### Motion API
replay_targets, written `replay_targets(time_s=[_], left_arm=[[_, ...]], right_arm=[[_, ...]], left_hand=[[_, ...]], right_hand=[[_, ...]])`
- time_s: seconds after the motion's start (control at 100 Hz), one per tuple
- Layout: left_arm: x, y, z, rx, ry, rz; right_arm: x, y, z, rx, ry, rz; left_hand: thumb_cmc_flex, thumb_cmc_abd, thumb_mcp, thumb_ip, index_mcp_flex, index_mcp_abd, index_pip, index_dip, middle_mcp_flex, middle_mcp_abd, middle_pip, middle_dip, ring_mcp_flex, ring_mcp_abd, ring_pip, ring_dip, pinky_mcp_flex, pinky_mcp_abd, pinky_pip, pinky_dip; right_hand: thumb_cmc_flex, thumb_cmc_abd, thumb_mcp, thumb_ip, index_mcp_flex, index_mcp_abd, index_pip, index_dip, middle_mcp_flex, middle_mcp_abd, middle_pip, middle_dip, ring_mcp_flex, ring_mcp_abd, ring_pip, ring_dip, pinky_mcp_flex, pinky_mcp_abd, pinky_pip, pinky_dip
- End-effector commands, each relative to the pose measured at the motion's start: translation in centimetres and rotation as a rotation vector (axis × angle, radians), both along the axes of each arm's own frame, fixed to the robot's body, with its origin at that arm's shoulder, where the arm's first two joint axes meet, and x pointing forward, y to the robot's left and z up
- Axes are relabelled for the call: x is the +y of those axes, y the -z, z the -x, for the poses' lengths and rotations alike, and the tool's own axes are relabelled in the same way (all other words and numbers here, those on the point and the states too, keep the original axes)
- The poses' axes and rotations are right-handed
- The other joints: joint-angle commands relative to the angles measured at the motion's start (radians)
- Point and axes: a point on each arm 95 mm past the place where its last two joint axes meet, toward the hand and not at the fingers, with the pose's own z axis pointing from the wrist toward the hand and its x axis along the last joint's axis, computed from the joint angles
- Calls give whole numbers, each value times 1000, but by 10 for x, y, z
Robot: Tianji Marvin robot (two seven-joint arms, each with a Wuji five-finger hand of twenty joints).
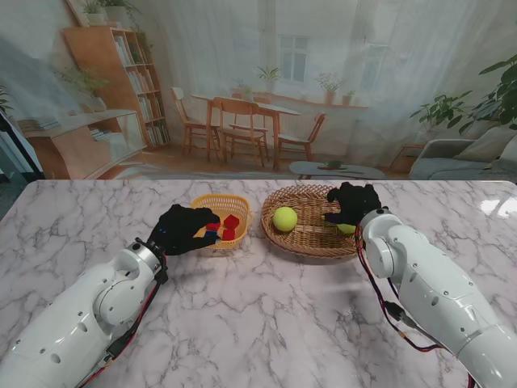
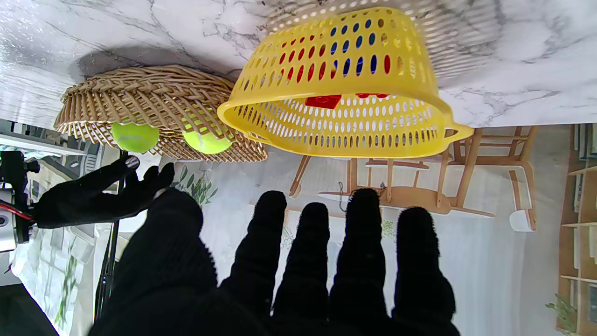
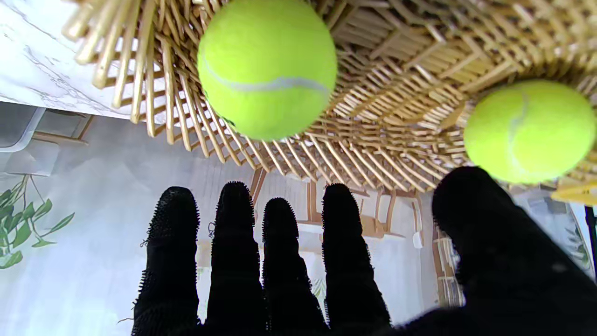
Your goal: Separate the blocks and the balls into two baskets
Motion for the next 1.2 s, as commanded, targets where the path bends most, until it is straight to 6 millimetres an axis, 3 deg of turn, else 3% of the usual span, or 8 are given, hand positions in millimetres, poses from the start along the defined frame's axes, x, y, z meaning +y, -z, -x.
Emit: replay_targets(time_s=[0.0,0.29,0.48,0.77,1.19], left_arm=[[-1,2,0,16,2,9],[-1,1,1,11,2,23],[-2,-5,6,-1,17,67],[-1,-12,15,-21,28,86],[-8,-7,13,16,43,137]], right_arm=[[4,-3,7,-17,-20,-18],[18,-39,43,-105,-111,-168],[39,-45,72,-145,-164,-334],[61,-30,94,-184,-251,-433],[69,21,101,-129,-228,-524]], left_hand=[[-4,43,-26,-8,-4,-7,-12,-1,-36,12,-21,-9,-26,9,-20,-7,-16,5,-28,4],[-4,43,-26,-8,-9,-5,-16,-4,-36,12,-20,-8,-25,9,-21,-8,-18,8,-28,5],[-7,42,-27,-8,-10,-6,-17,-5,-31,12,-20,-9,-25,12,-22,-9,-18,9,-28,5],[-7,42,-26,-8,-17,-4,-24,-8,-28,12,-21,-9,-24,11,-23,-9,-17,9,-29,5],[-6,42,-26,-8,-18,-5,-24,-8,-24,8,-19,-7,-25,10,-22,-9,-16,6,-28,7]], right_hand=[[-13,29,-40,32,-12,2,-13,15,-22,4,-27,-16,-24,16,-56,-16,-20,28,-13,-17],[-3,51,-89,40,23,-8,-33,14,38,-4,-55,-39,6,24,-80,-27,-22,35,-22,-24],[6,63,-126,43,46,-12,-49,12,70,-7,-71,-35,22,25,-86,-22,-21,41,-22,-22],[4,88,-163,47,42,-9,-60,16,90,-12,-75,-24,42,19,-89,-18,-3,41,-18,-19],[-3,101,-180,52,45,-12,-40,28,102,-22,-54,-12,62,5,-76,-13,11,38,-12,-22]])
